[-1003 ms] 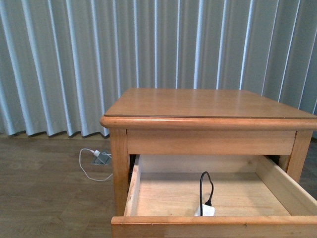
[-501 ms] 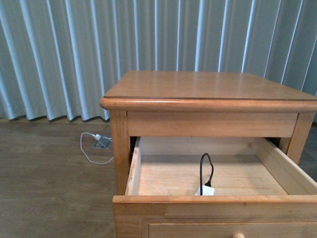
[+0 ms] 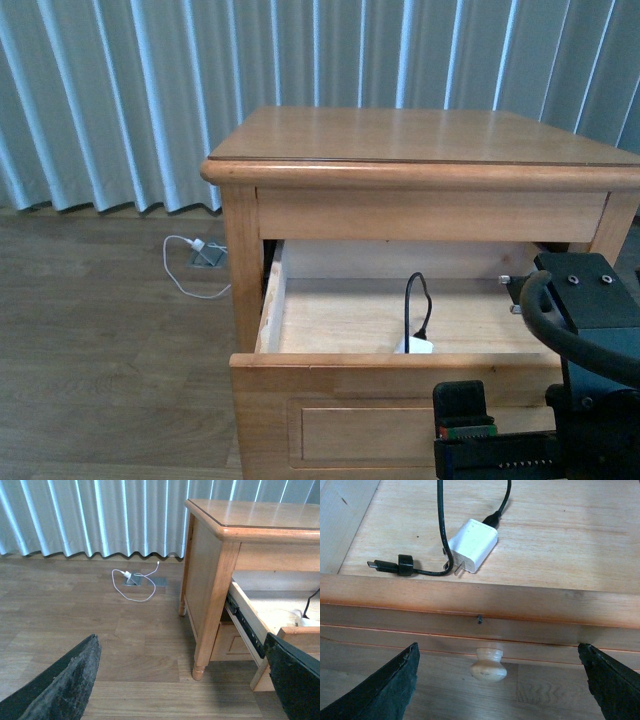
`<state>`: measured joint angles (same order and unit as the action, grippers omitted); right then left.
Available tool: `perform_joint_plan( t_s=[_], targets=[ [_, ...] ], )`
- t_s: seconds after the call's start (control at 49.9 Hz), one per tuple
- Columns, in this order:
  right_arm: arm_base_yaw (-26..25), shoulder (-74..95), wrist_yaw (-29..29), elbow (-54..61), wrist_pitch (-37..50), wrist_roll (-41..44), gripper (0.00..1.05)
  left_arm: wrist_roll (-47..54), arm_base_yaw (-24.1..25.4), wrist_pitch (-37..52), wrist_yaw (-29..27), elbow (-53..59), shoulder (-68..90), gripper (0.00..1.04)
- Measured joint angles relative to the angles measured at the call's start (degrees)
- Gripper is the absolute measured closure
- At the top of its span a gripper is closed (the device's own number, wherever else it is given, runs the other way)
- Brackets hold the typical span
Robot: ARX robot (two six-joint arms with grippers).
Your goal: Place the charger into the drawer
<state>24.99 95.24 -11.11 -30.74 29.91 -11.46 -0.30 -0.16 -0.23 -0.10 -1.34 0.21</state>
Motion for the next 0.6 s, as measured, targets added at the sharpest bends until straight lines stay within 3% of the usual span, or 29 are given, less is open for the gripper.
perform_joint_plan(
  t_s=[0.321, 0.602],
  targets=[
    [0.11, 8.61, -0.83, -6.75, 6.01, 0.00, 0.09, 0.00, 0.00, 0.00, 0.00, 0.00, 0.00, 0.06],
    [-2.86, 17.75, -5.20, -17.05, 10.03, 1.42, 0.09, 0.02, 0.00, 0.00, 0.00, 0.00, 0.00, 0.06]
  ],
)
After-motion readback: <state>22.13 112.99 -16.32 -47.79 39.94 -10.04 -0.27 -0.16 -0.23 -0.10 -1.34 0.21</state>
